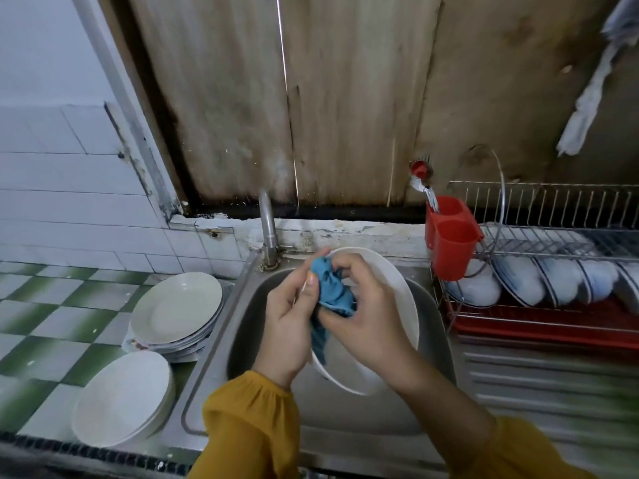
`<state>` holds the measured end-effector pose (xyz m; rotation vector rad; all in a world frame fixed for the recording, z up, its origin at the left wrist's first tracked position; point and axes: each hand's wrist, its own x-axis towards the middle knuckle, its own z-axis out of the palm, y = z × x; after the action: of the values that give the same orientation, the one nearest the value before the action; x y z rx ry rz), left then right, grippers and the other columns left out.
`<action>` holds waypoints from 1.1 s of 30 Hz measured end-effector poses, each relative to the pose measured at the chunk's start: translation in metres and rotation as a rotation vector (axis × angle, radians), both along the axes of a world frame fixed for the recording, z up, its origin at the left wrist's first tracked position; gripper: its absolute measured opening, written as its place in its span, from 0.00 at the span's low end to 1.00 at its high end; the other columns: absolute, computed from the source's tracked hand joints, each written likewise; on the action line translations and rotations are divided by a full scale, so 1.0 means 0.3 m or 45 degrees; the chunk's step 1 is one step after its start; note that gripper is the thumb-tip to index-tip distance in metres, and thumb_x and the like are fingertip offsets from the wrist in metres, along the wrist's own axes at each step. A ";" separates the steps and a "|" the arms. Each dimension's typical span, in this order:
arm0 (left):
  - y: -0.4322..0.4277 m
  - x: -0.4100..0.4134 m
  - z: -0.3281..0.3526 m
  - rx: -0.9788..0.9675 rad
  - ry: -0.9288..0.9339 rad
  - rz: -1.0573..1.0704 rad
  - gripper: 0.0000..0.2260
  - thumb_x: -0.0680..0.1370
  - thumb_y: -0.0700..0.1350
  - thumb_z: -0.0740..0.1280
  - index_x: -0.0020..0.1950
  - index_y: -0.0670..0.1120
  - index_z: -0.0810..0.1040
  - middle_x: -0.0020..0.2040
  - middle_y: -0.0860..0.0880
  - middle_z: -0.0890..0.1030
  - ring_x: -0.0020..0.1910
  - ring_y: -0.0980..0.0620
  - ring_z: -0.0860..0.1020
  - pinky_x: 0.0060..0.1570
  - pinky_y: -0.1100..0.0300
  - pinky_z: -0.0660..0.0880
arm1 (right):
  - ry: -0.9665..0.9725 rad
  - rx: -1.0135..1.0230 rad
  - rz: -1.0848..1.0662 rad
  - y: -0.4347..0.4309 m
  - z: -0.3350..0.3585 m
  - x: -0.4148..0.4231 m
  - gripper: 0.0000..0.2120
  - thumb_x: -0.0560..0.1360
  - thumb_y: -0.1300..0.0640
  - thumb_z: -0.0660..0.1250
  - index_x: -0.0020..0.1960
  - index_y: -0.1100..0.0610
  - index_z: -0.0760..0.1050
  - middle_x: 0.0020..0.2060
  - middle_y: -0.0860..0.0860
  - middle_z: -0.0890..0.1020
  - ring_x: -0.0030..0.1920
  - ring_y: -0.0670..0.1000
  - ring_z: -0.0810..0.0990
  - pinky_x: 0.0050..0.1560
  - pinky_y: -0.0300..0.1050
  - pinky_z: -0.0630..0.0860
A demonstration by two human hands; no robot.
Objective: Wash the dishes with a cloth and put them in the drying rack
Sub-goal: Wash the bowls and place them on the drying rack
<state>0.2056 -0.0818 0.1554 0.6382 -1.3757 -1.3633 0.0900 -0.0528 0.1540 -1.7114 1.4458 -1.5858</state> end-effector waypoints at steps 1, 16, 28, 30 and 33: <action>-0.001 -0.005 0.002 -0.011 0.007 -0.036 0.14 0.81 0.44 0.60 0.65 0.45 0.75 0.58 0.49 0.83 0.59 0.51 0.80 0.55 0.63 0.76 | -0.045 0.041 0.003 0.007 0.011 -0.005 0.20 0.68 0.64 0.76 0.54 0.50 0.73 0.47 0.40 0.78 0.49 0.41 0.80 0.46 0.37 0.79; -0.020 -0.129 -0.003 0.009 0.020 -0.298 0.15 0.79 0.47 0.60 0.65 0.48 0.77 0.55 0.61 0.83 0.56 0.56 0.80 0.53 0.58 0.79 | 1.270 0.466 -0.519 0.156 -0.008 -0.227 0.21 0.69 0.60 0.74 0.58 0.43 0.79 0.55 0.47 0.78 0.57 0.52 0.76 0.46 0.46 0.76; 0.087 -0.293 -0.003 -0.056 0.033 -0.752 0.15 0.82 0.39 0.55 0.64 0.50 0.74 0.55 0.58 0.83 0.57 0.62 0.79 0.52 0.68 0.75 | -0.150 -0.118 -0.960 0.233 -0.013 -0.178 0.19 0.71 0.60 0.75 0.53 0.46 0.69 0.47 0.40 0.78 0.48 0.38 0.78 0.46 0.32 0.76; 0.098 -0.319 -0.003 -0.032 0.038 -0.754 0.12 0.80 0.43 0.59 0.61 0.50 0.77 0.58 0.55 0.82 0.59 0.57 0.79 0.55 0.65 0.76 | -0.217 -0.016 -0.824 0.251 -0.015 -0.185 0.18 0.72 0.62 0.74 0.56 0.51 0.71 0.49 0.44 0.79 0.51 0.41 0.79 0.49 0.37 0.78; 0.081 -0.350 0.014 -0.015 0.048 -0.702 0.11 0.79 0.47 0.62 0.59 0.52 0.80 0.61 0.48 0.81 0.61 0.50 0.78 0.58 0.56 0.77 | 0.072 0.206 -0.433 0.317 -0.020 -0.205 0.22 0.66 0.65 0.70 0.58 0.53 0.74 0.52 0.46 0.81 0.53 0.47 0.80 0.53 0.45 0.78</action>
<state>0.1005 -0.0577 0.1596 0.2227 -1.5947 -1.7830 0.0287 0.0423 0.1480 -1.4885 1.9190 -1.5403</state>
